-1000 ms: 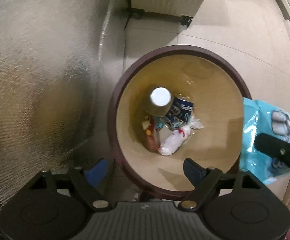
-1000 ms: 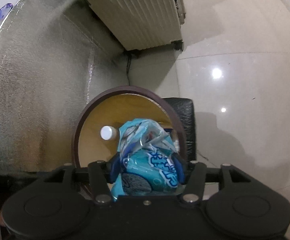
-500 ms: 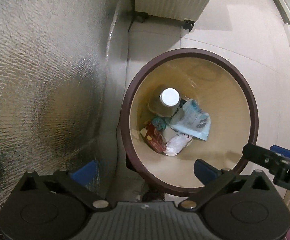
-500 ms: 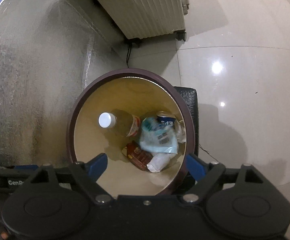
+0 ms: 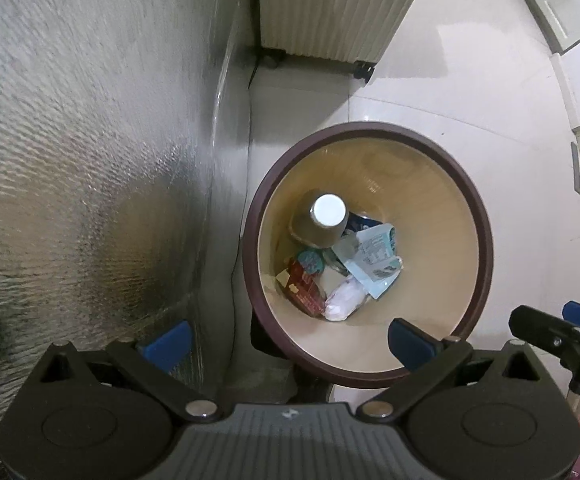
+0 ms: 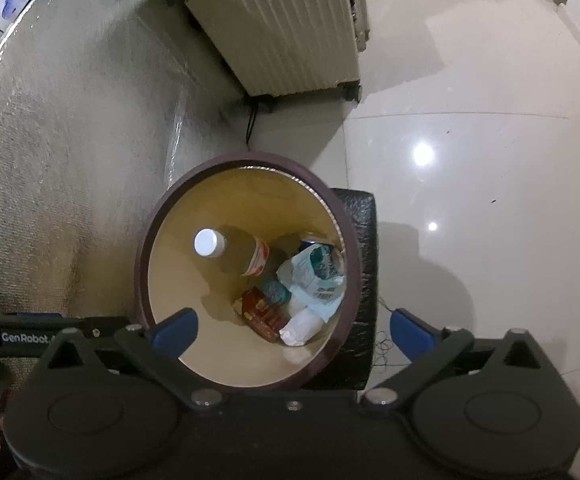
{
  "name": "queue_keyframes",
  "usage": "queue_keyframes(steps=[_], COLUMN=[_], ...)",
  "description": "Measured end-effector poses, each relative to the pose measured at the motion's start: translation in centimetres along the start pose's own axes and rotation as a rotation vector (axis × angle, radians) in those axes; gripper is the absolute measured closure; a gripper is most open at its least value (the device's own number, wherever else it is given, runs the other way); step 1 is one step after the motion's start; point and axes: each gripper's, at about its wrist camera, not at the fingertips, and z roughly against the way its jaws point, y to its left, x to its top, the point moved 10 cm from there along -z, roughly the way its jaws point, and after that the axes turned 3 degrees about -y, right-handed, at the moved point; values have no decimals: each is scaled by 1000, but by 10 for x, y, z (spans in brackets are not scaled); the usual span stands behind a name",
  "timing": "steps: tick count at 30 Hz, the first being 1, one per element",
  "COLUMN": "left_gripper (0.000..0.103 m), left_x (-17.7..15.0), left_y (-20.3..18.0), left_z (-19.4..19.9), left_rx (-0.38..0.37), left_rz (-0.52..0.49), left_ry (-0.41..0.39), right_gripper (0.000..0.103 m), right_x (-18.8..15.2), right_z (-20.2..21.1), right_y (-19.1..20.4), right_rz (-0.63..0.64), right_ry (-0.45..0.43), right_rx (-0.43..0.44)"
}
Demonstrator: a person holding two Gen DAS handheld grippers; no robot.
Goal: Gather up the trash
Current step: 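Open both tools to drop the pack and snack bag into the wastebasket, then move both open tools back over the table toward the plastic bag and gold wrapper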
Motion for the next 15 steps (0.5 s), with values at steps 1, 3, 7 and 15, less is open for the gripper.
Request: queue_keyframes(steps=[1,3,7,15], left_gripper=[0,0,0,0], left_x=[1,1,0,-11], left_y=[-1,-2,-3,-6], left_z=[3,11,28,62], left_rx=[0,-2,-6,-18], left_rz=[-3,-9,-18,-29], left_ry=[-7,-20,-45,-98], right_gripper=[0,0,0,0], right_x=[0,0,-1,-12], right_z=[4,11,29,62], right_y=[-1,-1,1,1], right_rz=[3,9,27,43], right_ry=[-6,-17,-42,-65], right_rx=[-3,-8,-20,-36])
